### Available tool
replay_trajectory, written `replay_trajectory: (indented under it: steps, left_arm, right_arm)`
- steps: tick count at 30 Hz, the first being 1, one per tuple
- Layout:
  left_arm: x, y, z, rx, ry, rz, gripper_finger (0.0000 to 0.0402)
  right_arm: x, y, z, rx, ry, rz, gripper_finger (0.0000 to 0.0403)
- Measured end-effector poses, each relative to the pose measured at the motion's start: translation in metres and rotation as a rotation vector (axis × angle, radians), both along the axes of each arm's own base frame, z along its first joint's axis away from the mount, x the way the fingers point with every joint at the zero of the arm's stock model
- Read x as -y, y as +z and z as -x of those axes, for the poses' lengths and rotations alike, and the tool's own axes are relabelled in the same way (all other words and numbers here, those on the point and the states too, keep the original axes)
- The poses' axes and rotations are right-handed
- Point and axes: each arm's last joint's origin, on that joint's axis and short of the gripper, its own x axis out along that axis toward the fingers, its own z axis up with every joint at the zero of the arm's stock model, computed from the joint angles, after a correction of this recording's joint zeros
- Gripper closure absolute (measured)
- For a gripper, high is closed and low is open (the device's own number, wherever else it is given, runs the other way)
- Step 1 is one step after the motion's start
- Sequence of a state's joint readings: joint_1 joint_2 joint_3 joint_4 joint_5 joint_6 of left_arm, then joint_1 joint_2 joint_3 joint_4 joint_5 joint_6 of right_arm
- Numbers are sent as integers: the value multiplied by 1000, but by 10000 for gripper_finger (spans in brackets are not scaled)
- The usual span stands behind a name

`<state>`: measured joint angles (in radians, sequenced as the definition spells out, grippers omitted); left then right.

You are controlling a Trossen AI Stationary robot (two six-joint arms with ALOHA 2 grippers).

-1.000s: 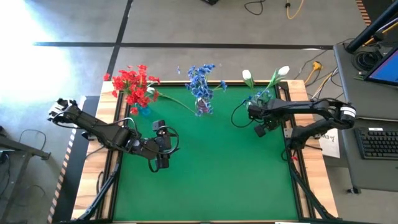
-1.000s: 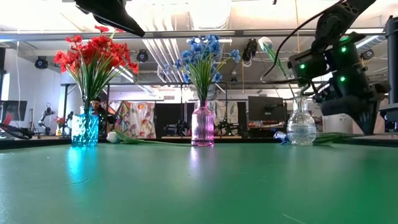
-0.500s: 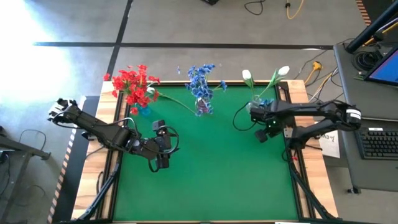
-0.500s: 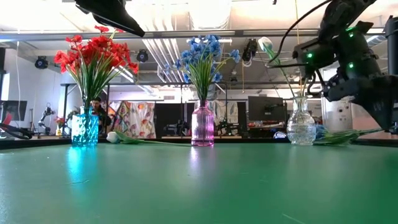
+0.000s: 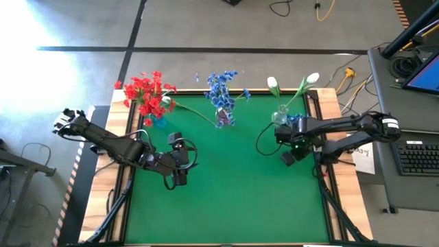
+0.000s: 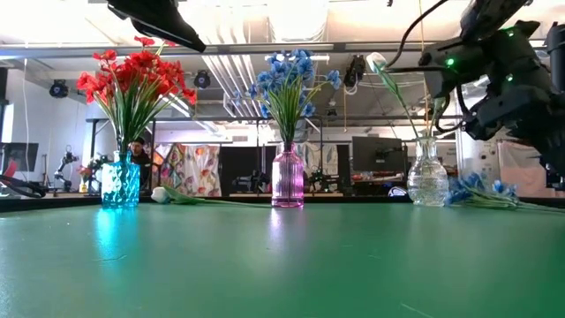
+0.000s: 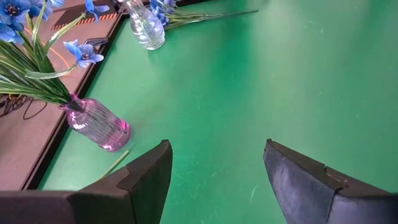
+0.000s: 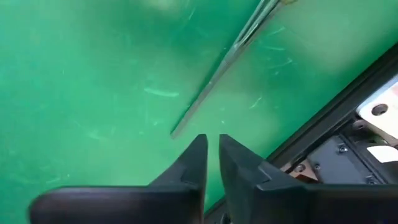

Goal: Sort flowers into vase by color
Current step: Put the blue flowers into the purple vase

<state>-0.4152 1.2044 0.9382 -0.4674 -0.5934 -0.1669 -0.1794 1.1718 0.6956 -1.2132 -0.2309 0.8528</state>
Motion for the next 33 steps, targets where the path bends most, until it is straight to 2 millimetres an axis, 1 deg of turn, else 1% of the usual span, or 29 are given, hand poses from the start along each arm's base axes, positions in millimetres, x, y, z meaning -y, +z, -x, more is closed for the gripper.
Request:
replay_trajectory:
  steps: [2,6,10,13,16,19,23,27,33]
  left_arm:
    - [0,0,0,5,0,2,164]
    - [0,1,-1,14,0,6,164]
    - [0,1,-1,16,0,7,164]
    - [1,1,-1,17,-1,7,164]
    - [2,-1,0,9,-4,26,164]
    - [4,-7,2,-26,-13,69,164]
    - [10,-8,4,-30,-34,91,164]
    - [13,-8,5,-30,-48,91,164]
    - [13,-8,6,-31,-49,91,164]
  right_arm:
    - [0,0,-1,2,-14,51,349]
    - [4,-1,-6,38,-43,179,288]
    - [17,-4,-7,2,-119,381,223]
    - [25,-11,-8,-17,-148,435,188]
    - [33,-18,-8,-21,-160,457,166]
    - [37,-28,-4,-34,-166,458,152]
    - [41,-40,2,-16,-192,462,147]
    - [39,-51,9,-24,-217,462,155]
    - [37,-59,13,8,-226,462,180]
